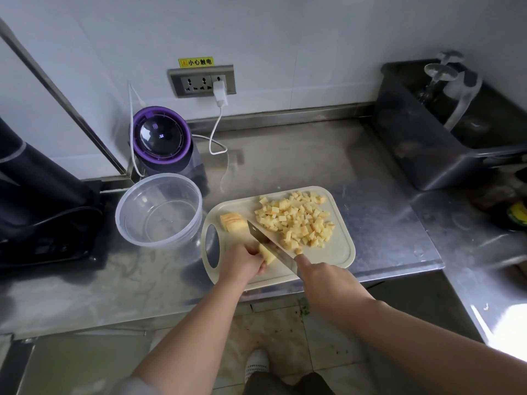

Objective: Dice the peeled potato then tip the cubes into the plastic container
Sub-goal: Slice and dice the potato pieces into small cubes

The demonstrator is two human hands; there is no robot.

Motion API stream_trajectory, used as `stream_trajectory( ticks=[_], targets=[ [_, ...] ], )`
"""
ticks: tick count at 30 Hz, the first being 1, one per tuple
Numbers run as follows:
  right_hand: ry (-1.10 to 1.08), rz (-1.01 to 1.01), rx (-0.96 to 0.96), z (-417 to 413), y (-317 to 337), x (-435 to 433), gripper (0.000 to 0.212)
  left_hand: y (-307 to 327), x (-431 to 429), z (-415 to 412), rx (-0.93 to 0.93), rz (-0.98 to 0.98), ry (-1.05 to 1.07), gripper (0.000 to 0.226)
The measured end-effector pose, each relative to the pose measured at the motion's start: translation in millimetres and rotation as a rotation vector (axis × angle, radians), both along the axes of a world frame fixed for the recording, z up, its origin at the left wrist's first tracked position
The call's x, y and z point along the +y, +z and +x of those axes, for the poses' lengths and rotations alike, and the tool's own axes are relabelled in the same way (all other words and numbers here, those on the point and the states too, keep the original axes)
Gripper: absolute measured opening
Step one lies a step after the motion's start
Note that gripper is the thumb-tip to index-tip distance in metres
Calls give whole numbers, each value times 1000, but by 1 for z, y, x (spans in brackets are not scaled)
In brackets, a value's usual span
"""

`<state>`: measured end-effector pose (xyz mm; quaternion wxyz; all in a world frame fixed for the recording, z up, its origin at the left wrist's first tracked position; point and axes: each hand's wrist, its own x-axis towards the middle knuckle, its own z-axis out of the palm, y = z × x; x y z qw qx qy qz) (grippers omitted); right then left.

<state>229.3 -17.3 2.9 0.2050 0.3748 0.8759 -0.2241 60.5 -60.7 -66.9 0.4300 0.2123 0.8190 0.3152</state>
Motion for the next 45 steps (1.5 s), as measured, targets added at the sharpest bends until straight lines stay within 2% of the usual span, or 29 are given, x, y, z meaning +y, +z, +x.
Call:
stream_trajectory(
  ticks=[8, 21, 25, 32, 45],
  targets=[
    [-18, -19, -21, -1, 4, -8, 45, 2, 0, 0, -5, 20, 7, 17],
    [63, 3, -38, -4, -1, -3, 53, -4, 4, -5, -11, -3, -27, 14],
    [34, -63, -41, -8, -7, 0, 49, -5, 4, -6, 47, -10, -74, 15],
    [-15, -16, 24, -3, -9, -2, 37, -6, -1, -4, 99, -12, -100, 8],
    [-13, -30, 11, 1, -2, -12, 44, -2, -2, -1, 120, -43, -83, 4]
  ],
)
